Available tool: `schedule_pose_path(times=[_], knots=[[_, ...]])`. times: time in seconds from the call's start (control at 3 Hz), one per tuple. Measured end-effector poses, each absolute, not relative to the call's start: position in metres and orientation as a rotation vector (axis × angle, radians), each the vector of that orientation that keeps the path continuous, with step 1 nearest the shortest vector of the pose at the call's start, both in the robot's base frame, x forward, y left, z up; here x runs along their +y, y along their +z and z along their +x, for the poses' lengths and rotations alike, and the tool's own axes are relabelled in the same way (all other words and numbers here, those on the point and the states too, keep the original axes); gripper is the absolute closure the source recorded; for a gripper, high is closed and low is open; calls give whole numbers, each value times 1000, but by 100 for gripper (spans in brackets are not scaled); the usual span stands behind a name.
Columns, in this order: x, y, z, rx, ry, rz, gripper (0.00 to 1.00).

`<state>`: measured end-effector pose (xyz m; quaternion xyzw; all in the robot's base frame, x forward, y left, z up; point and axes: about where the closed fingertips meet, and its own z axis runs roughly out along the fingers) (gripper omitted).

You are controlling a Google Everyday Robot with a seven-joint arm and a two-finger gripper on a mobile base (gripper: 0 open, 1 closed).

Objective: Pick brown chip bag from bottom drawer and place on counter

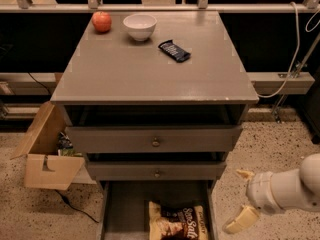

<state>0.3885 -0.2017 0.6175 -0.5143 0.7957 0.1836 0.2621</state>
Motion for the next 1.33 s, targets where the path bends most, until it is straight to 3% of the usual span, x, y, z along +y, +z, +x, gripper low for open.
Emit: schedule_pose_path(times=[0.67, 1.33], knots=[[-194, 503, 396, 2171, 653, -1301, 0], [-187, 483, 391, 2178, 710, -1282, 0]])
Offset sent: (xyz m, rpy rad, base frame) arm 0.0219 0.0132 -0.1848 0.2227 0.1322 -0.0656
